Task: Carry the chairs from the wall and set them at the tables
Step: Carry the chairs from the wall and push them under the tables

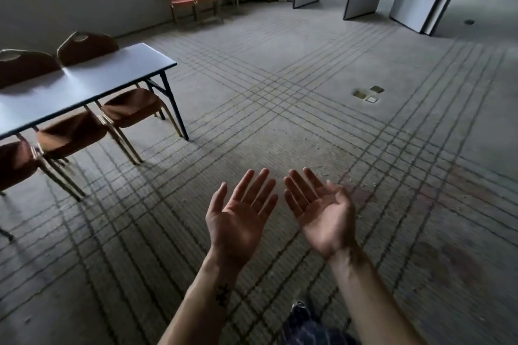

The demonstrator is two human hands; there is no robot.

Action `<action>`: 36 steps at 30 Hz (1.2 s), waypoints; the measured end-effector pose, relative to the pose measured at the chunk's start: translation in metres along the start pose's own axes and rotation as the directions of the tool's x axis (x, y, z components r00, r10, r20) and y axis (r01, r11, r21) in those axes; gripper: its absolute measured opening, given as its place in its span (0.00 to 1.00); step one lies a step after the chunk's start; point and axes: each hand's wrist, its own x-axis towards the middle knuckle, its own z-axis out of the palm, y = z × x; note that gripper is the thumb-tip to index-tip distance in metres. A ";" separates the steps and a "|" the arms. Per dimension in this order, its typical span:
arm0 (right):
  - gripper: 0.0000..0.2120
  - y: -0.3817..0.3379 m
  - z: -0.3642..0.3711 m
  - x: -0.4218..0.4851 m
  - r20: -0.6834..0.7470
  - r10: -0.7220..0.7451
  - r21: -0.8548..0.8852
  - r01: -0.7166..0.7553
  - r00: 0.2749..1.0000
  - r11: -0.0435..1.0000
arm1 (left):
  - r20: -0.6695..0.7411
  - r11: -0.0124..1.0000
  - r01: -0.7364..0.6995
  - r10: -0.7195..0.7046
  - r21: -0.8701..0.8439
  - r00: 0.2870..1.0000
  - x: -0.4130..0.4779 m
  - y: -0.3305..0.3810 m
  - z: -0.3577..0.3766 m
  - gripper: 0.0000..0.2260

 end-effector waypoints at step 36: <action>0.21 -0.136 0.324 0.777 -0.008 0.067 -0.005 -0.067 0.998 0.998 | -0.029 1.000 0.001 -0.002 -0.013 1.000 0.779 0.307 0.152 0.27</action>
